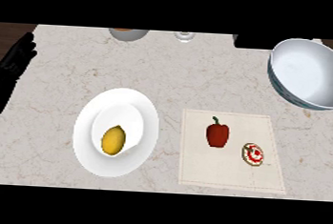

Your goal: Pick the bell pepper from the placemat and place it in the bowl

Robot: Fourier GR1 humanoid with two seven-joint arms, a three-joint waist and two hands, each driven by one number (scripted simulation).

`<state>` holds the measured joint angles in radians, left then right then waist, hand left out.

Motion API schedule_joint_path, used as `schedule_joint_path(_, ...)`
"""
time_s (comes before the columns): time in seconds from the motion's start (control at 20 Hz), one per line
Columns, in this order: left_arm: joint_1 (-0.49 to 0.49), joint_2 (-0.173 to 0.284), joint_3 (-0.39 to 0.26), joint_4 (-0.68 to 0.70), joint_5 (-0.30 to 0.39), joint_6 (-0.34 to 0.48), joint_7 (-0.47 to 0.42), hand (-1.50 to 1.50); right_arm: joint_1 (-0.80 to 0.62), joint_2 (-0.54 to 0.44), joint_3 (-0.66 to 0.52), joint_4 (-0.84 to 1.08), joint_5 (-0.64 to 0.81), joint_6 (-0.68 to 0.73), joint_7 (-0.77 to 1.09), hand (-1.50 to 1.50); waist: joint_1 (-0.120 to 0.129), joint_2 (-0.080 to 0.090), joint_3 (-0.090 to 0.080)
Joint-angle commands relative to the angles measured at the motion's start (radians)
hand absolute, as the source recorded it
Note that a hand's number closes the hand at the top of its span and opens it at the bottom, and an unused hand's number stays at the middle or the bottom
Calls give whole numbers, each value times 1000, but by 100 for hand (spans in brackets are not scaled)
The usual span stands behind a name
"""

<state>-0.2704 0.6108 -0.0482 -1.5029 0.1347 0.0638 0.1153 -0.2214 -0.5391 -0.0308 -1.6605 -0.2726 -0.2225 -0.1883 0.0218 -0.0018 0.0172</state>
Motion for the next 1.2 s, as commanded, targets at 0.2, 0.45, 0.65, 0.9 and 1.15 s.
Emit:
schedule_joint_path(0.2,81,-110,54,-16,1,104,-28,0,-113,-29,179,-92,210,-20,156,150,-3,-2,-20)
schedule_joint_path(0.45,116,-140,73,13,37,129,8,0,183,-111,174,96,469,-218,382,-150,-81,-9,-28)
schedule_joint_path(0.65,122,-170,76,22,37,143,-19,0,305,-30,366,-133,727,-364,499,-150,-77,-14,-25)
schedule_joint_path(0.9,149,-170,63,2,33,112,-36,0,442,-2,489,-363,1022,-367,785,-150,-58,-9,-23)
schedule_joint_path(1.15,139,-209,53,35,12,115,-64,0,407,65,539,-573,1259,-158,1089,-150,-36,-1,-21)
